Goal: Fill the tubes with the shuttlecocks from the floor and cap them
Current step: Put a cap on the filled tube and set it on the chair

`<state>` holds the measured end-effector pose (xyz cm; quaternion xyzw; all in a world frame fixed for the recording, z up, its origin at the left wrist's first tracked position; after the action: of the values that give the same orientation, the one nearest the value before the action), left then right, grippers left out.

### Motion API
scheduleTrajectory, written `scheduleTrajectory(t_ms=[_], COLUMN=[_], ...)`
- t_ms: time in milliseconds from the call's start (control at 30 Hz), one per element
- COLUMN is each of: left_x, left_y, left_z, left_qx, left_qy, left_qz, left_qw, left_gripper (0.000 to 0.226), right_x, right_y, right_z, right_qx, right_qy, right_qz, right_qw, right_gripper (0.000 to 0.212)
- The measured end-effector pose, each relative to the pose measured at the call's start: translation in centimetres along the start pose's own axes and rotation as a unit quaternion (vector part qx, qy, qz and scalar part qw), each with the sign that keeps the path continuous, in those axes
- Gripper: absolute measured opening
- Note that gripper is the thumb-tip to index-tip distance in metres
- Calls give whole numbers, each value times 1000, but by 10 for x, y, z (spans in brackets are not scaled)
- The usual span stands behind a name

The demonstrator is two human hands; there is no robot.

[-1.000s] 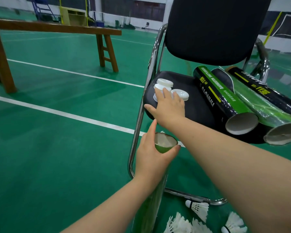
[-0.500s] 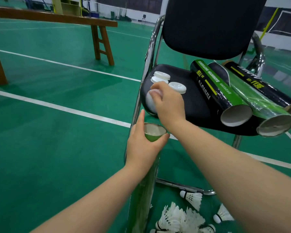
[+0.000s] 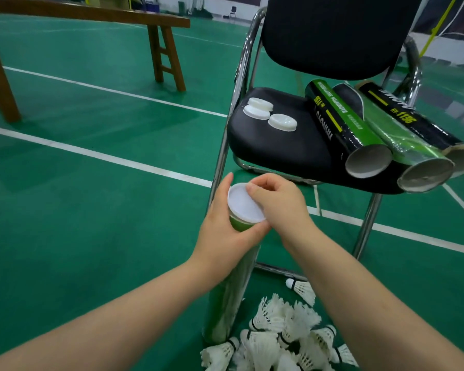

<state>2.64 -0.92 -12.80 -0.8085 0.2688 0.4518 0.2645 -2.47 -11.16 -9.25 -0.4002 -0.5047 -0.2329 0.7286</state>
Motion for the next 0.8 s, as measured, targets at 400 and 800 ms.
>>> scheduleTrajectory(t_ms=[400,800], left_x=[-24,-20], left_y=[-2,-5], left_z=[21,20], left_qx=[-84,-133], left_qy=[-94,-130], left_qz=[162,180], left_qw=[979,966], left_gripper=[22,27], right_x=[-7,-11], right_y=[-4,-6], right_z=[36,44], right_qx=[25,4], right_qy=[-26,-23], right_qz=[25,23], right_qw=[999,999], right_gripper=[20,23])
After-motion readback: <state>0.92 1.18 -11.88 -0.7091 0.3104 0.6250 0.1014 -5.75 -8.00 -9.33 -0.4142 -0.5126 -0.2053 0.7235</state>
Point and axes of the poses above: each hand's wrist, its own z-axis away from the middle knuckle, its own y-axis out of the palm, x = y × z, the point moved 6 cm from there along -z, towards the middle knuckle, and after that the axes turned 15 degrees about y, right-handed, at the moved point
